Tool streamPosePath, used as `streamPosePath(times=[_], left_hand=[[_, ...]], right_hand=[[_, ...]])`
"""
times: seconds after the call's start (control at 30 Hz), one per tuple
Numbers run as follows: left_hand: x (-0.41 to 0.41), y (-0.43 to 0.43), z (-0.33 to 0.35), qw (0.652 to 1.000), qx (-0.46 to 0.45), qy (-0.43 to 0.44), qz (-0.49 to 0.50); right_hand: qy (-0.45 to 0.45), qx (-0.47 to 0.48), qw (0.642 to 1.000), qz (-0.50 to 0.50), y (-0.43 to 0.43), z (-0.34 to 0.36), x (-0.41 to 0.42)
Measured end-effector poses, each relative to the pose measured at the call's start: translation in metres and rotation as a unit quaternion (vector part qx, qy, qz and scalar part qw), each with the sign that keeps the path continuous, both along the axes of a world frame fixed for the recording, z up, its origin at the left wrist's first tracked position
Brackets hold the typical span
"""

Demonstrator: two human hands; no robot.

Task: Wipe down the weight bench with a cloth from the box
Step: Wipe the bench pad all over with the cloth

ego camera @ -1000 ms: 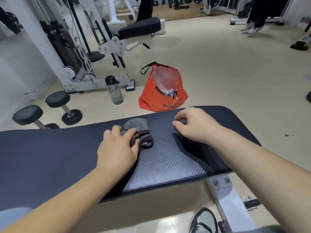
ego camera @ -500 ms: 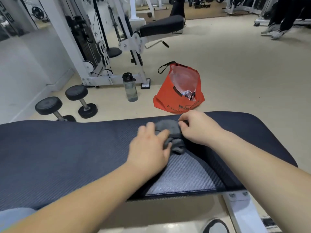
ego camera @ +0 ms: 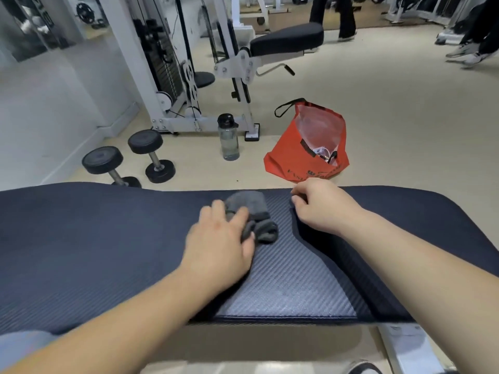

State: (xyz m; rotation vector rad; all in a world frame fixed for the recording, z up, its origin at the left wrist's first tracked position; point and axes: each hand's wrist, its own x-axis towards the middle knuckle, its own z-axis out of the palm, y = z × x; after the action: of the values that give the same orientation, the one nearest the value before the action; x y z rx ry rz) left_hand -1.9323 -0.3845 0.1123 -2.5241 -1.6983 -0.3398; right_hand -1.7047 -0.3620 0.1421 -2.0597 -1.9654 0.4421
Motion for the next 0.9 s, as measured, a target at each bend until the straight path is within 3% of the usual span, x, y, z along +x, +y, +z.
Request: streamPosePath(times=[0.07, 0.13, 0.17, 0.23, 0.3, 0.33, 0.4, 0.47, 0.53, 0.57, 0.6, 0.67, 0.73, 0.77, 0.83, 0.9], left_hand=[[-0.013, -0.020, 0.001, 0.988, -0.023, -0.007, -0.154], [-0.040, -0.009, 0.006, 0.974, -0.025, 0.004, -0.227], [-0.054, -0.001, 0.007, 0.981, -0.026, 0.011, -0.192], [-0.074, 0.012, 0.007, 0.999, -0.047, -0.011, -0.003], [-0.070, 0.007, 0.002, 0.983, -0.045, -0.045, 0.171], [-0.060, -0.004, 0.000, 0.979, -0.031, -0.043, 0.196], [-0.040, -0.039, -0.003, 0.990, 0.003, -0.045, 0.134], [-0.036, -0.072, -0.006, 0.998, -0.003, -0.063, -0.030], [-0.058, -0.075, -0.003, 0.978, -0.031, -0.066, -0.197], [-0.076, -0.067, -0.004, 0.970, -0.025, -0.050, -0.235], [-0.094, -0.059, -0.005, 0.976, -0.016, -0.037, -0.216], [-0.123, -0.047, -0.004, 0.998, -0.010, -0.057, -0.024], [-0.131, -0.044, -0.005, 0.975, -0.019, -0.087, 0.203], [-0.125, -0.048, -0.005, 0.962, -0.018, -0.081, 0.258], [-0.104, -0.064, -0.003, 0.969, -0.010, -0.057, 0.241], [-0.093, -0.082, -0.004, 0.993, -0.008, -0.060, 0.103]], right_hand=[[-0.006, 0.001, 1.000, 0.019, 0.006, 0.001, -0.015], [-0.008, -0.001, 0.999, 0.037, 0.010, 0.003, -0.029], [-0.005, 0.000, 0.999, 0.044, 0.011, 0.003, -0.034], [-0.004, -0.001, 0.998, 0.059, 0.010, 0.004, -0.042], [-0.010, -0.002, 0.997, 0.078, 0.009, 0.005, -0.045], [-0.015, -0.003, 0.996, 0.090, 0.008, 0.005, -0.048], [-0.031, -0.003, 0.993, 0.115, 0.007, 0.003, -0.053], [-0.042, -0.007, 0.990, 0.135, 0.006, 0.003, -0.059], [-0.047, -0.014, 0.988, 0.149, 0.005, 0.004, -0.063], [-0.046, -0.015, 0.987, 0.153, 0.005, 0.005, -0.065], [-0.042, -0.015, 0.987, 0.155, 0.004, 0.005, -0.065], [-0.037, -0.016, 0.986, 0.160, 0.003, 0.006, -0.066], [-0.037, -0.018, 0.985, 0.167, 0.002, 0.008, -0.068], [-0.037, -0.017, 0.985, 0.169, 0.002, 0.008, -0.070], [-0.034, -0.015, 0.984, 0.173, 0.003, 0.011, -0.076], [-0.026, -0.012, 0.984, 0.176, 0.005, 0.012, -0.084]])
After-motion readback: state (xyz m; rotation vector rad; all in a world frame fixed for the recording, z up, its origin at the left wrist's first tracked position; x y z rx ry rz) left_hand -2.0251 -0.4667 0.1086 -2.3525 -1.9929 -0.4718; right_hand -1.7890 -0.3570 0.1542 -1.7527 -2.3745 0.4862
